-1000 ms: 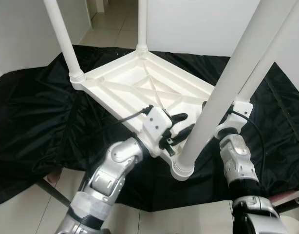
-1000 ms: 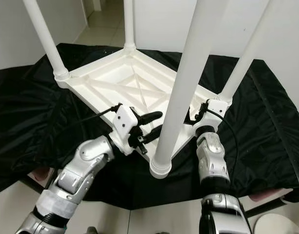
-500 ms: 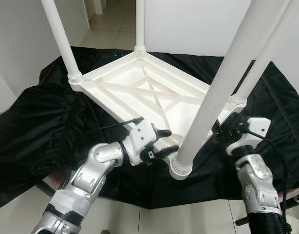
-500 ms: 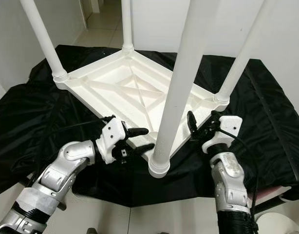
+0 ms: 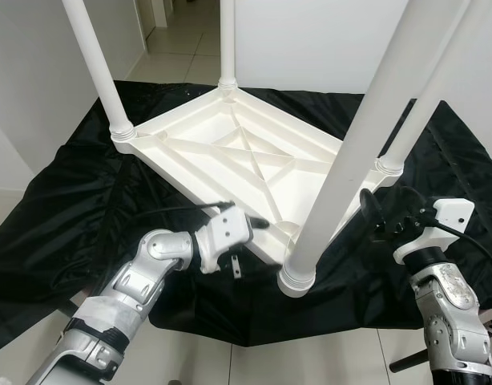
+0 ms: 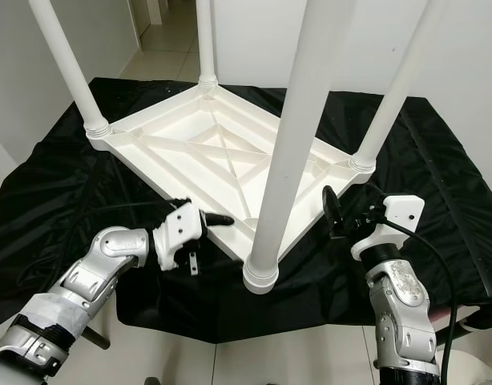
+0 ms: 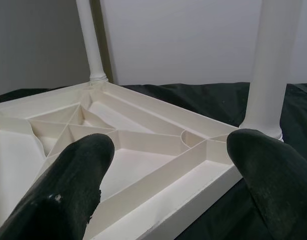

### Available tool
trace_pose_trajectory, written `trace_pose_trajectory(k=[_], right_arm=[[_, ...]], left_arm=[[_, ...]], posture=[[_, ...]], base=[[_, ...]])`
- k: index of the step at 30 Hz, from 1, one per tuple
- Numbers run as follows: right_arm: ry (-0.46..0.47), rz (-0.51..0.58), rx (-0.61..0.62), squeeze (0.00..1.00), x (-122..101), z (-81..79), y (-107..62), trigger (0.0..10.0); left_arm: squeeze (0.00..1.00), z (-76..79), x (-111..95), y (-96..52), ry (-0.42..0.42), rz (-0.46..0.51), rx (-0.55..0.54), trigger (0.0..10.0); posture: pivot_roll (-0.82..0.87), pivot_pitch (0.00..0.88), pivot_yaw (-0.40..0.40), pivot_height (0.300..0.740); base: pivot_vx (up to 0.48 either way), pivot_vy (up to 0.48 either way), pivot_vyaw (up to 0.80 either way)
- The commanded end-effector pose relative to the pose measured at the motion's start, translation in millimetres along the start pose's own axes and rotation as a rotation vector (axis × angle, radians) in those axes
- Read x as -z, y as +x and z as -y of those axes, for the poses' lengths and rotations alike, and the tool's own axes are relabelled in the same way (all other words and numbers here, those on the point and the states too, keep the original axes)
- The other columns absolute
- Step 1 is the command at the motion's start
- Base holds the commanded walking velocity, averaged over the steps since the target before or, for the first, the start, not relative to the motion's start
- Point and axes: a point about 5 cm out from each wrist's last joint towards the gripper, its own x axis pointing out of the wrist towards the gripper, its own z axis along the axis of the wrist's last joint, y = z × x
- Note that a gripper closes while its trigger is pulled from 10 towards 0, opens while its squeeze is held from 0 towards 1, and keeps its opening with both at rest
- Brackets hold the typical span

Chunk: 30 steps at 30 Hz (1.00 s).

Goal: Building children table

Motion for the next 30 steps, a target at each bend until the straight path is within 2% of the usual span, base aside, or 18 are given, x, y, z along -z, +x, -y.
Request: trace_pose_trajectory(k=[1, 4, 12, 16, 25, 30], right_arm=[[-0.009, -0.007, -0.006, 0.00, -2, 0.6, -2.3, 10.0], [-0.013, -0.016, -0.009, 0.00, -3, 1.1, -4.2, 10.0], [-0.017, -0.020, -0.006, 0.00, -4, 2.3, -5.0, 10.0], [-0.020, -0.026, -0.012, 0.00, -5, -1.5, -4.4, 10.0], [-0.031, -0.020, -0.012, 0.00, -10, -0.2, -2.4, 10.0], [-0.026, -0.016, -0.009, 0.00, -11, -3.0, -4.1, 10.0]], left_arm=[[0.00, -0.6, 1, -3.2, 0.026, -0.029, 0.084, 10.0], [0.00, -1.1, 3, -6.9, 0.022, -0.035, 0.124, 10.0], [0.00, -6.6, 4, -6.7, 0.043, -0.053, 0.127, 10.0], [0.00, -17.3, 5, 3.1, 0.077, -0.080, 0.154, 10.0], [0.00, -20.7, 9, 12.2, 0.081, -0.112, 0.200, 10.0], [0.00, -22.0, 18, 19.8, 0.056, -0.174, 0.227, 10.0]], posture=[[-0.01, 0.057, 0.037, 0.740], [-0.02, 0.055, 0.039, 0.740], [-0.02, 0.054, 0.045, 0.740], [-0.03, 0.054, 0.050, 0.740], [-0.05, 0.061, 0.064, 0.740], [-0.05, 0.068, 0.073, 0.740]], base=[[0.000, 0.000, 0.00], [0.000, 0.000, 0.00], [0.000, 0.000, 0.00], [0.000, 0.000, 0.00], [0.000, 0.000, 0.00], [0.000, 0.000, 0.00]])
